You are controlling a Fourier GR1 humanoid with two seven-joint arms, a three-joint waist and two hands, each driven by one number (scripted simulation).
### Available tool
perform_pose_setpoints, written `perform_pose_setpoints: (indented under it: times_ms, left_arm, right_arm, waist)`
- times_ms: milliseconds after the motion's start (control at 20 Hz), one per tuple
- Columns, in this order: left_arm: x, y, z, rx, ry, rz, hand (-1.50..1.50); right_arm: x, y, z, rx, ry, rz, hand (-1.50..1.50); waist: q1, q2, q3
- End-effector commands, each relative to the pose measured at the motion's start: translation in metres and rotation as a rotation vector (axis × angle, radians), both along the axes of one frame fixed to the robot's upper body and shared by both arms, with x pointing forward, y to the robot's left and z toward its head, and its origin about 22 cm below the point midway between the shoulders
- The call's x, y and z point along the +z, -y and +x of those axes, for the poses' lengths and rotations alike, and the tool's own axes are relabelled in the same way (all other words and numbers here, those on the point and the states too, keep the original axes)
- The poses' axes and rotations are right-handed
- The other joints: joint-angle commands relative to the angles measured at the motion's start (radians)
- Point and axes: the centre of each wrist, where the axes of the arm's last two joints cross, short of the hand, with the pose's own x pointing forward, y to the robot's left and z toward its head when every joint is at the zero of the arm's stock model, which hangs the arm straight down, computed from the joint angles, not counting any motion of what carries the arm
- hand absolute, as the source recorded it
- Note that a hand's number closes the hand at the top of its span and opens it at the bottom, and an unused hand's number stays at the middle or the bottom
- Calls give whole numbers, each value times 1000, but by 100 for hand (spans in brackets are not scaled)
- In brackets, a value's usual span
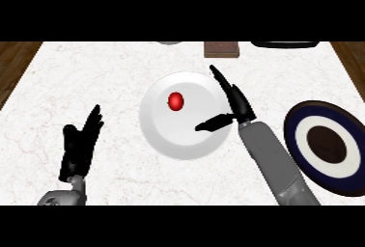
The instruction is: Pick the tomato from the plate and place it in the plate
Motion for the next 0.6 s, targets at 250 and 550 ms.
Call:
perform_pose_setpoints:
  times_ms: [250,550]
  left_arm:
    - [-2,-2,-7,-1,-4,-1,0]
    - [-12,-3,1,3,0,10,0]
  right_arm:
    - [-28,10,-13,-59,10,-62,-150]
    - [-23,40,1,-100,-8,-84,-150]
  waist:
    - [-1,-1,0]
    - [0,1,0]
